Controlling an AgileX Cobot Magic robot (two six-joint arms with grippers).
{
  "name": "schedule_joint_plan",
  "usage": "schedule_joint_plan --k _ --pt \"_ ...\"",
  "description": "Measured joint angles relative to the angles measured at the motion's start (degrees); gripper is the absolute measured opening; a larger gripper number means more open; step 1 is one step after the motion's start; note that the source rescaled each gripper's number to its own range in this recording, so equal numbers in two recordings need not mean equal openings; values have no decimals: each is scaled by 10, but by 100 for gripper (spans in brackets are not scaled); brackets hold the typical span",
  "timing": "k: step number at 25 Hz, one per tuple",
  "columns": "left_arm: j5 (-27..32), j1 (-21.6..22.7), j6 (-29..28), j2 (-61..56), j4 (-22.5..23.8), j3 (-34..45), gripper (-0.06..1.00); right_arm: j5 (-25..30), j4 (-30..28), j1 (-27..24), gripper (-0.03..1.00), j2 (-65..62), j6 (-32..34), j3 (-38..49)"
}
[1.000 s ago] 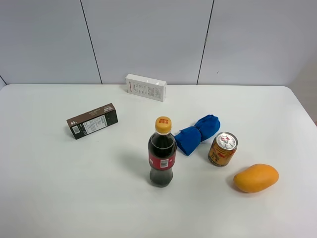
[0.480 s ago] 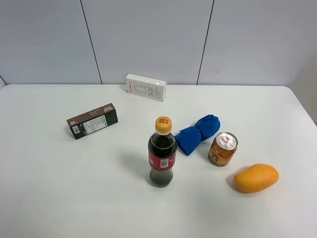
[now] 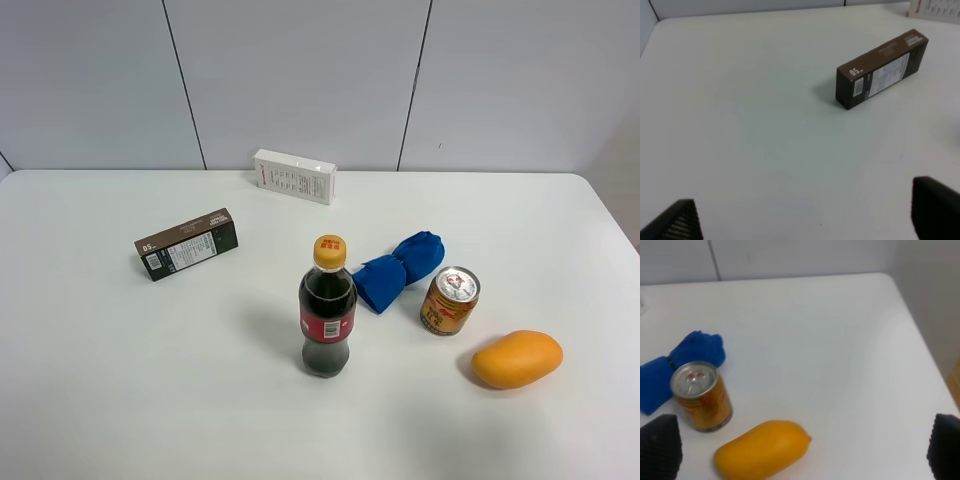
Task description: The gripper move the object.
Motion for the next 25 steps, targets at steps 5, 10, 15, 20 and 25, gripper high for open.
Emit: schedule_joint_plan --k 5,10,15,20,25 --pt "0 0 0 0 0 0 100 -1 5 0 100 0 0 33" --pt "0 0 0 0 0 0 100 -10 15 0 100 0 0 53" --pt "0 0 0 0 0 0 100 -11 15 0 100 0 0 54" --pt "0 0 0 0 0 0 100 -11 15 0 100 0 0 54" --pt "0 0 0 0 0 0 100 -11 15 0 100 0 0 54"
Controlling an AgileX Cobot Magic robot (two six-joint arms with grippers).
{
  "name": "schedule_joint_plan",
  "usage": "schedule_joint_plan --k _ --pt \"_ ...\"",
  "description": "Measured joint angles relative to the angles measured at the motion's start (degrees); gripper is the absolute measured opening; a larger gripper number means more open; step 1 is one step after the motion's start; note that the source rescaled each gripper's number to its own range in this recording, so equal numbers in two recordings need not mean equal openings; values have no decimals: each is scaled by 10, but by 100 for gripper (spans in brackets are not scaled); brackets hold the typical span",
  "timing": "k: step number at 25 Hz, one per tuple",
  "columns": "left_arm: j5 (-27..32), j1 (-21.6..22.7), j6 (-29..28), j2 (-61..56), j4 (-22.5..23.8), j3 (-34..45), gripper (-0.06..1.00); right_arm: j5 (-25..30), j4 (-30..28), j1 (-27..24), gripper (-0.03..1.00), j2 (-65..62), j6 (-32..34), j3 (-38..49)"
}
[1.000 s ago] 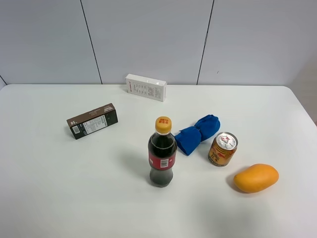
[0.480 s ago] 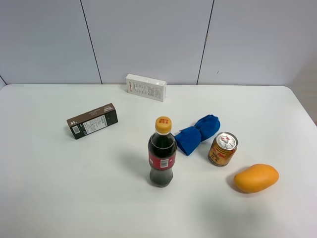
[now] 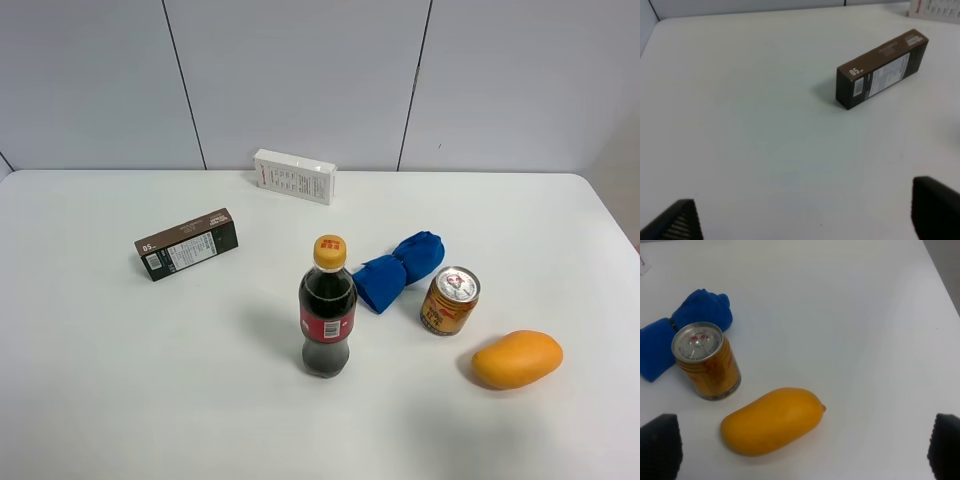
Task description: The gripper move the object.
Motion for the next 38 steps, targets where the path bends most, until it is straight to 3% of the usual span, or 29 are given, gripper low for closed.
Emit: schedule_joint_plan --k 38 --pt "0 0 0 0 0 0 100 0 -7 0 100 0 -12 0"
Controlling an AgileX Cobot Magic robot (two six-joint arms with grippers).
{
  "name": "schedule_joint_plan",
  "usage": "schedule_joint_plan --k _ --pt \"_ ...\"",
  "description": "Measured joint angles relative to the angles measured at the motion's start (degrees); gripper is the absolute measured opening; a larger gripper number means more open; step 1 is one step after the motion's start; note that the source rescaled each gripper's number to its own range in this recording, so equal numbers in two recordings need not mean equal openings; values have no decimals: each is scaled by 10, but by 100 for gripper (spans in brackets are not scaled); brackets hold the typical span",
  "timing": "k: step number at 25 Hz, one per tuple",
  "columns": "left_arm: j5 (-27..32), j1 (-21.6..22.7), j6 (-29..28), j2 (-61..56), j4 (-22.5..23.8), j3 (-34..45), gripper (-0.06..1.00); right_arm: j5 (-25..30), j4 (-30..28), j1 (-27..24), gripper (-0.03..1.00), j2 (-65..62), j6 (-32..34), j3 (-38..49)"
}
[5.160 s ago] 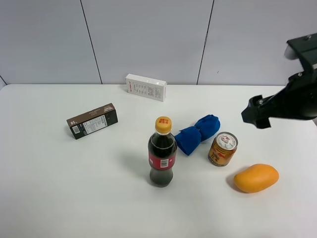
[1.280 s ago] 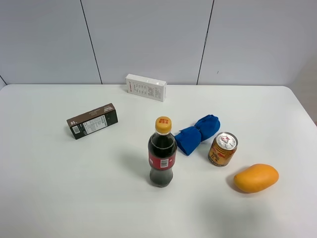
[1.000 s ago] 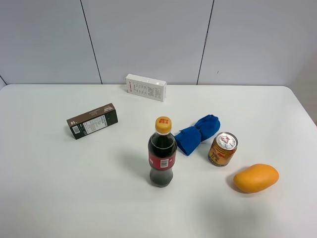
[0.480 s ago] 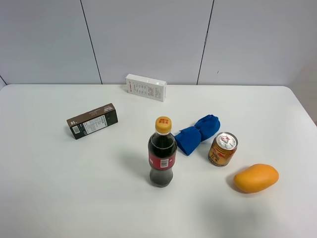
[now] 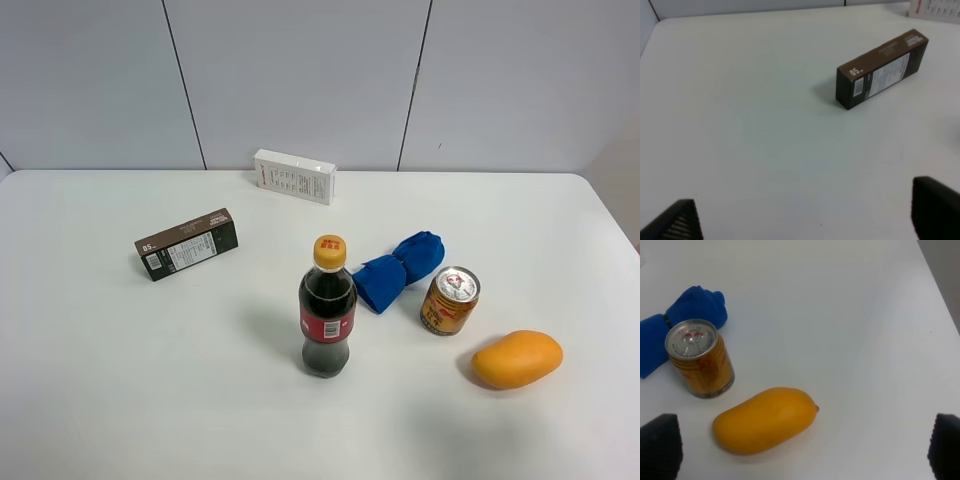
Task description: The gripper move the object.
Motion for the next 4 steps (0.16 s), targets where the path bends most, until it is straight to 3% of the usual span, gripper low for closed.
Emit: schedule_joint_plan --k 4 --pt "0 0 0 0 0 0 100 0 0 0 100 0 0 0"
